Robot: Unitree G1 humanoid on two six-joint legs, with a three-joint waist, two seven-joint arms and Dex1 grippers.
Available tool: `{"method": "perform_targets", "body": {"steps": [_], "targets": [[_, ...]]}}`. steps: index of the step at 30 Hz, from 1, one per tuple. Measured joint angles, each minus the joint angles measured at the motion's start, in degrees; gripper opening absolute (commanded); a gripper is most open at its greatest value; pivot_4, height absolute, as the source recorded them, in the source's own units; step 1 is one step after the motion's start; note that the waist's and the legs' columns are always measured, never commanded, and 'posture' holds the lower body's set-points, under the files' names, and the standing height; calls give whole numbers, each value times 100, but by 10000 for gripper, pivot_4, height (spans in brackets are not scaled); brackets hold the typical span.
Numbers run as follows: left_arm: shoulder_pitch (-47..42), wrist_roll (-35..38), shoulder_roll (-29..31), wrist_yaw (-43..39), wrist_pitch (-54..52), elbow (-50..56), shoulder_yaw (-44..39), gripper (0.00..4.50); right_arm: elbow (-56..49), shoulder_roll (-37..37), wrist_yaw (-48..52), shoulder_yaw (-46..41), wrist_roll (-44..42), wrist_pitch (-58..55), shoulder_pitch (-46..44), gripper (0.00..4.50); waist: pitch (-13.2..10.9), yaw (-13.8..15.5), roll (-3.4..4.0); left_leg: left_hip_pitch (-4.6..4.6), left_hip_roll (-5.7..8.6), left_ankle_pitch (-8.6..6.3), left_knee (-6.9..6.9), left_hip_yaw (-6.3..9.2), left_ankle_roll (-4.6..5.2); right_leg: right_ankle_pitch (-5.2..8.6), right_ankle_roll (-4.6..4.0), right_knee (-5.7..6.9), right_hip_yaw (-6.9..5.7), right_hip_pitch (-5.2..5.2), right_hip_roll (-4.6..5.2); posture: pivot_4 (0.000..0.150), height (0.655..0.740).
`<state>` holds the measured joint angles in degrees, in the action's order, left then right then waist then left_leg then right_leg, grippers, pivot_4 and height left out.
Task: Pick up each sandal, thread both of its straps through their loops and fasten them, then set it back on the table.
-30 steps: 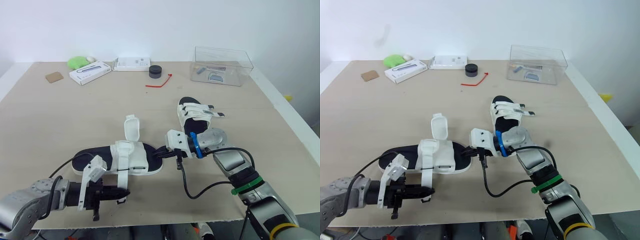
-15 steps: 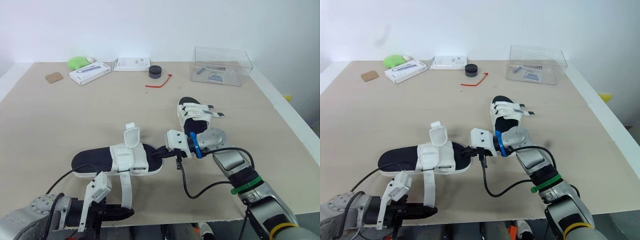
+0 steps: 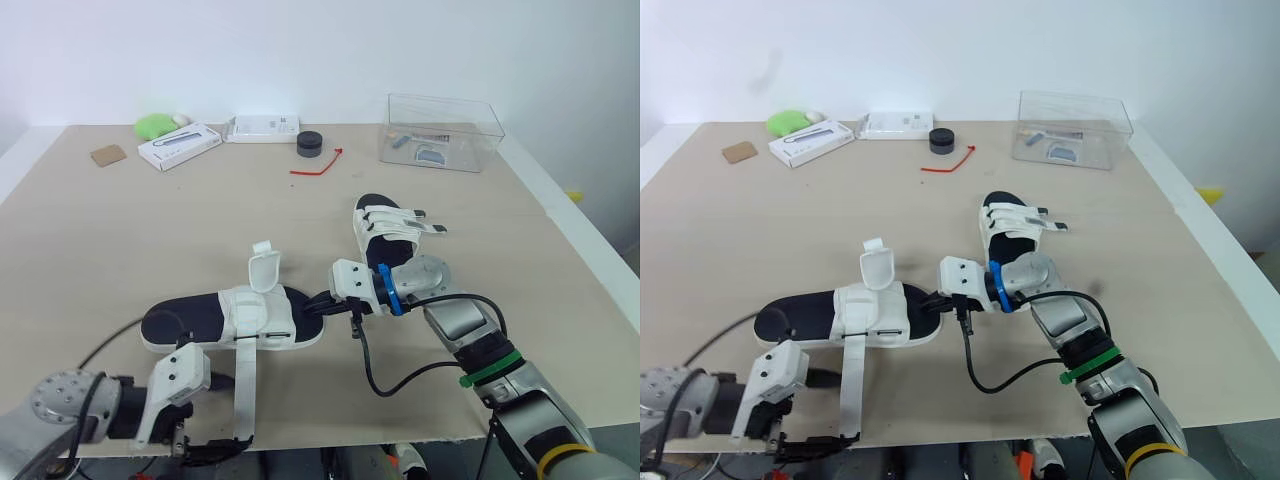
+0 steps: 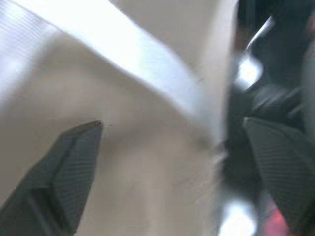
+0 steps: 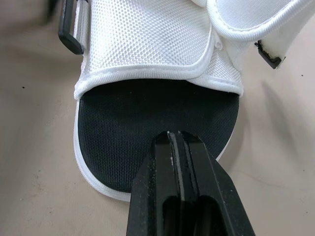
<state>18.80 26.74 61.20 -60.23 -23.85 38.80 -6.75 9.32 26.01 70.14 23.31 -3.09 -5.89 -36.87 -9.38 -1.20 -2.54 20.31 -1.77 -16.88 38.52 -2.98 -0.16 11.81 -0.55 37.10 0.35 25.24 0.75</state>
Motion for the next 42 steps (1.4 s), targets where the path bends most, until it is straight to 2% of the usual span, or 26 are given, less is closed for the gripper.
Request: {"method": "perform_targets", "body": {"steps": [2, 6, 7, 9, 12, 19, 28, 35, 42], "targets": [[-101, -644, 119, -161, 888, -109, -55, 44420, 8, 3, 18, -1, 0, 18, -2, 0, 0, 0, 0, 0, 1, -1, -2, -3, 1, -8, -11, -1, 2, 0, 3, 1500, 7400], [-390, -1486, 229, -397, 2369, -488, -71, 44420, 47, 1, 39, 3, 0, 52, -21, 0, 0, 1, 0, 0, 0, -1, -2, -5, 1, -9, -11, -1, 2, 1, 4, 1500, 7400], [-602, -1794, 269, -481, 3044, -687, -70, 44420, 74, -2, 41, 7, 0, 80, -29, 0, 0, 2, 0, 0, 0, -1, -2, -7, 1, -10, -10, -1, 2, 1, 4, 1500, 7400], [-671, -1920, 270, -529, 3402, -740, -46, 44420, 92, -6, 47, 17, -1, 103, -38, 0, 0, -2, 0, -1, -2, -1, -2, -11, 2, -12, -8, -1, 6, 1, 4, 1500, 7400], [-1037, -2318, 127, -523, 4540, -1061, 205, 44420, 169, -5, 94, 29, 2, 148, -94, 0, 1, 0, 1, -2, 0, -1, -2, -13, 3, -14, -5, -2, 6, -1, 8, 1500, 7400], [-1538, -2640, -452, -401, 5124, -1322, 1082, 44420, 213, -11, 93, 44, 4, 162, -129, 0, 3, -3, -3, -2, -2, 0, 2, -21, 4, -24, 7, -2, 18, 0, 4, 1500, 7400], [-1536, -2674, -453, -342, 5339, -1315, 1207, 44420, 187, 13, 91, 50, 2, 154, -122, 0, 3, -2, -3, -2, -3, 0, 1, -24, 5, -24, 7, -2, 22, 0, 4, 1500, 7400], [-1063, -2663, -420, -259, 5488, -1187, 1198, 44420, 165, 26, 85, 54, 3, 146, -118, 0, 3, 0, -3, -2, -4, -1, 1, -25, 6, -23, 7, -2, 22, 1, 9, 1500, 7400], [-181, -2624, -357, -31, 6149, -1093, 516, 44420, 171, 35, 71, 62, 2, 152, -119, 0, 3, 0, -1, -5, -7, -1, 1, -26, 6, -22, 4, -2, 20, 0, 22, 1500, 7400]]}}
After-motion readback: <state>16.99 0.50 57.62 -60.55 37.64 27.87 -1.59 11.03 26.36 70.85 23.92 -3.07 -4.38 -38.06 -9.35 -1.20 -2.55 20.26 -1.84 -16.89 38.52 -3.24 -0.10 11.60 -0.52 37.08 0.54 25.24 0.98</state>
